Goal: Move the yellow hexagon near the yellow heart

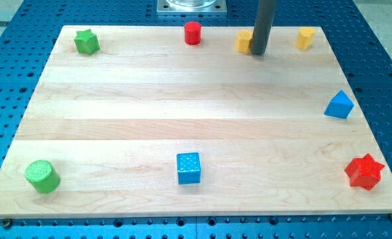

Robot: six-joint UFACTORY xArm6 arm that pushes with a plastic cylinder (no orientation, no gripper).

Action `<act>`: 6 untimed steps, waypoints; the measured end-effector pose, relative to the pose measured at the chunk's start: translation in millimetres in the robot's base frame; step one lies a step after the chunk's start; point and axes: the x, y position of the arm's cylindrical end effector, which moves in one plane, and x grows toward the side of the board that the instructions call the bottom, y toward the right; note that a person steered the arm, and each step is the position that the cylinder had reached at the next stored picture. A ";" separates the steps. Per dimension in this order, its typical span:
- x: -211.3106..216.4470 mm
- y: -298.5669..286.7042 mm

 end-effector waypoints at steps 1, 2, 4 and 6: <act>9.2 -4.4; 32.3 -31.4; -2.5 -85.0; -36.6 -21.8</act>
